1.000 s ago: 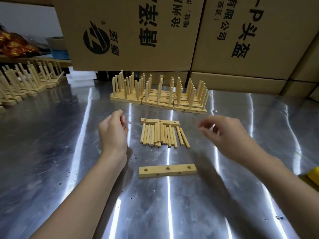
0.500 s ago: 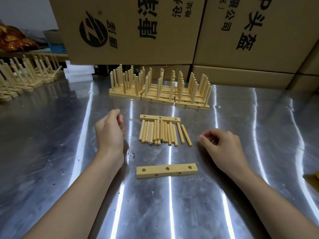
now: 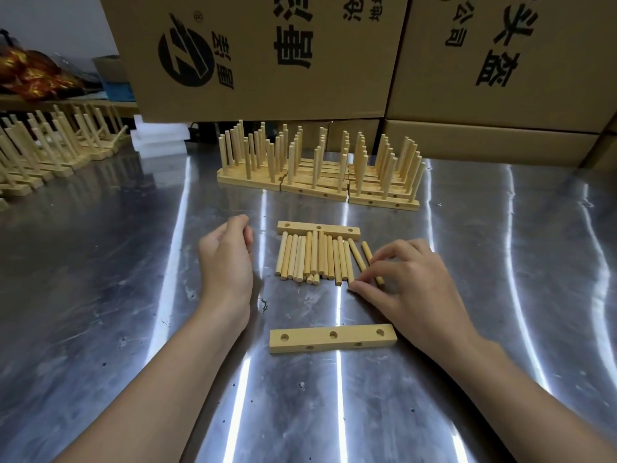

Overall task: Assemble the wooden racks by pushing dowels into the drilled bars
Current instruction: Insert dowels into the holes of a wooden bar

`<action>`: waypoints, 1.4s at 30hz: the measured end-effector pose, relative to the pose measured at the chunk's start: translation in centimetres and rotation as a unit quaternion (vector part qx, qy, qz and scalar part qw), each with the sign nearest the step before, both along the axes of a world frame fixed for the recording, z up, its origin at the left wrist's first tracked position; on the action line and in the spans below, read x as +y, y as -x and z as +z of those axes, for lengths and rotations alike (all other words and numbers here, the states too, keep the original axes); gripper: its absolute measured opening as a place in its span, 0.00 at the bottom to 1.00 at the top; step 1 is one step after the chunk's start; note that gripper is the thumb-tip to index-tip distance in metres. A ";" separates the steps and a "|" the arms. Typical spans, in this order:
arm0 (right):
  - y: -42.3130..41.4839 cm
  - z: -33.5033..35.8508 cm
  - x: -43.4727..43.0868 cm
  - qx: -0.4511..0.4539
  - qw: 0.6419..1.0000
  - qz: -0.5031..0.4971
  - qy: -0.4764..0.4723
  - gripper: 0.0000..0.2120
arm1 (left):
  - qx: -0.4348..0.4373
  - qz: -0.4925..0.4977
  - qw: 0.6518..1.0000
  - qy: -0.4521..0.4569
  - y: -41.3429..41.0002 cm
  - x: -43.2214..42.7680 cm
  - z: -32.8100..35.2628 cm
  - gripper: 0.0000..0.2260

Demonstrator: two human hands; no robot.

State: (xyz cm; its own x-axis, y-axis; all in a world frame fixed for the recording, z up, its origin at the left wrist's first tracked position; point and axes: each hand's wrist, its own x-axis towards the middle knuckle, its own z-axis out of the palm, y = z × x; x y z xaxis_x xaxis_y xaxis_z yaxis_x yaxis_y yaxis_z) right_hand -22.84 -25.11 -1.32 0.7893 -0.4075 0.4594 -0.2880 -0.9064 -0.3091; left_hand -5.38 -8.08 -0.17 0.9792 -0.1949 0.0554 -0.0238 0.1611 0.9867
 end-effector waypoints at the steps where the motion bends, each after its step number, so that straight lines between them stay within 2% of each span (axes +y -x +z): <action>1: -0.1 0.0 0.1 0.003 1.000 -0.007 0.002 0.12 | -0.004 0.000 1.000 -0.002 0.0 -0.1 0.0 0.13; 5: -0.5 0.1 0.4 0.008 1.000 -0.028 0.000 0.09 | -0.012 -0.006 1.000 -0.007 0.1 -0.1 0.1 0.13; 10: 0.4 0.7 0.1 -0.081 0.992 -0.100 0.000 0.07 | -0.011 -0.036 0.999 -0.015 0.2 0.2 0.1 0.13; 16: -0.5 0.4 1.0 0.024 0.996 -0.081 0.020 0.13 | -0.063 -0.068 0.994 -0.051 1.0 0.1 0.1 0.18; 24: -0.5 0.6 0.9 0.041 0.991 -0.124 0.028 0.08 | -0.059 -0.088 0.993 -0.060 1.3 0.1 0.2 0.17; 26: 0.1 1.1 0.7 0.014 0.991 -0.132 0.024 0.06 | -0.065 -0.102 0.991 -0.061 1.5 0.2 0.3 0.17; 29: 1.6 1.8 0.6 -0.129 0.987 -0.081 -0.047 0.02 | -0.107 -0.148 0.979 -0.089 1.9 0.4 0.8 0.13; 31: 2.2 2.3 0.9 -0.204 0.968 -0.004 -0.143 0.07 | -0.124 -0.210 0.965 -0.092 2.6 0.3 1.4 0.06; 32: 2.3 2.6 1.2 -0.222 0.957 0.038 -0.181 0.09 | -0.125 -0.244 0.957 -0.093 2.9 0.3 1.5 0.09; 34: 2.3 3.2 1.8 -0.235 0.937 0.109 -0.232 0.09 | -0.118 -0.303 0.942 -0.081 3.3 0.2 1.7 0.17; 35: 2.3 3.4 2.0 -0.241 0.929 0.131 -0.247 0.09 | -0.118 -0.321 0.937 -0.064 3.5 0.2 1.8 0.17; 39: 2.3 3.5 2.3 -0.244 0.919 0.158 -0.268 0.11 | -0.125 -0.326 0.937 -0.004 3.2 0.4 2.2 0.08; 42: 2.1 3.2 2.3 -0.231 0.922 0.160 -0.267 0.10 | -0.120 -0.330 0.936 0.013 3.0 0.5 2.1 0.08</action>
